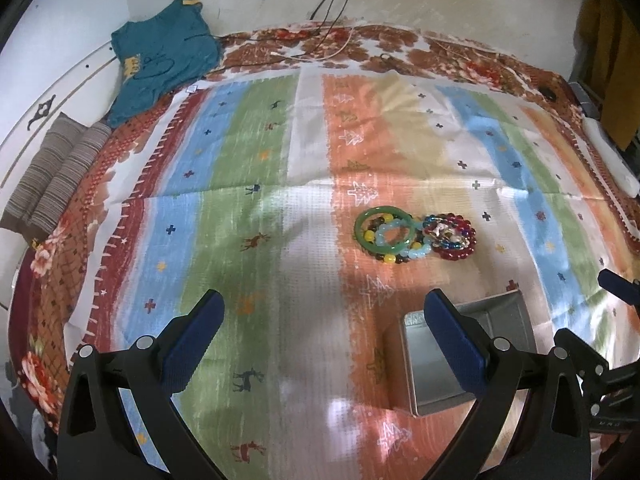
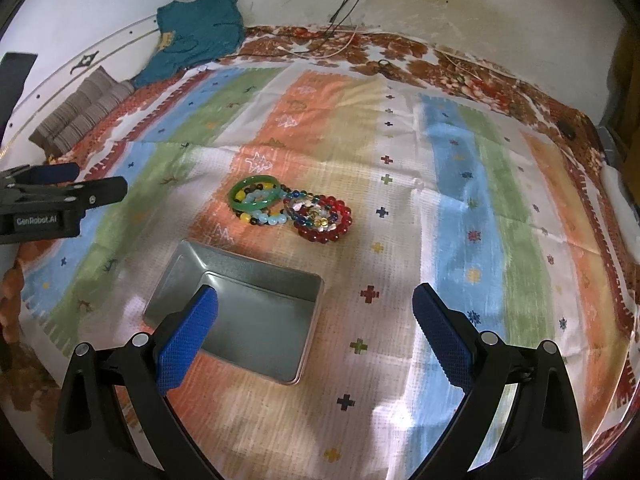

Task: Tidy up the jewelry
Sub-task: 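Lower both open grippers over the pile of bracelets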

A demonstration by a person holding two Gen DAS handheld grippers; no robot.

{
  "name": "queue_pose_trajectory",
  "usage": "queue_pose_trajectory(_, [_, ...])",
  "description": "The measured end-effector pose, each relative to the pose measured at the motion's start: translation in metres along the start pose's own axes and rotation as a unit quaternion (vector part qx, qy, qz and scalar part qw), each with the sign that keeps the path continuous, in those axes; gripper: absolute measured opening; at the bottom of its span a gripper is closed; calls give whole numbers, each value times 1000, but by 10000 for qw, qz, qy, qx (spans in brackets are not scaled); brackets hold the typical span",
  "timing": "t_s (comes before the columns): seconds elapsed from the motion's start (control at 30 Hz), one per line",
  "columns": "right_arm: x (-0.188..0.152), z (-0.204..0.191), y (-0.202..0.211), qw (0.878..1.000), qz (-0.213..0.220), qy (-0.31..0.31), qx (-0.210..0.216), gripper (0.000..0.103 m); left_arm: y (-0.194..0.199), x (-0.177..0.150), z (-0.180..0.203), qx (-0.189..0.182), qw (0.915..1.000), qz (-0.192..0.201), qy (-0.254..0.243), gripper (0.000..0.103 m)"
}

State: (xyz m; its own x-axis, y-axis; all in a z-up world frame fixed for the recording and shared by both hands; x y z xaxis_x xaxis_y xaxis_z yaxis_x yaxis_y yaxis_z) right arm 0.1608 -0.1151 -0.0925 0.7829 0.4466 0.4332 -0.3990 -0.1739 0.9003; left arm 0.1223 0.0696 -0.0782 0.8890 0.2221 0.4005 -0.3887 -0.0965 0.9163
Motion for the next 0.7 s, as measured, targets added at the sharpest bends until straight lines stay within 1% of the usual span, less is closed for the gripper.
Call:
queue_pose_trajectory(0.43, [18,-5,-19,9998,-140,129,12,99,-31,17,-3,123,9994,-310,81,97])
queue_pose_trajectory(0.7, [26,-6,-31,9996,-225,186,41,99,-47,26,-6,201,9988,-427,95,97])
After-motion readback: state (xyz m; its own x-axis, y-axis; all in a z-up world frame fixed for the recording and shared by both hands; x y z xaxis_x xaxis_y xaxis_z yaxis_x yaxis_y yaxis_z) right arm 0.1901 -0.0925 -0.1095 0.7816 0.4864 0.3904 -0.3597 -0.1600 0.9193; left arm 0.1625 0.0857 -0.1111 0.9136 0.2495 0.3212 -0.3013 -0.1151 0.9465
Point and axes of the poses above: each gripper's, at about its wrist camera, not at the fingertips, and y roughly against the way its jaws point, z to its right, x to its top, the point moved 6 cm from there along -y, roughly the way its jaws point, and after that the axes turned 9 degrees about -z, right-handed, at the moved point
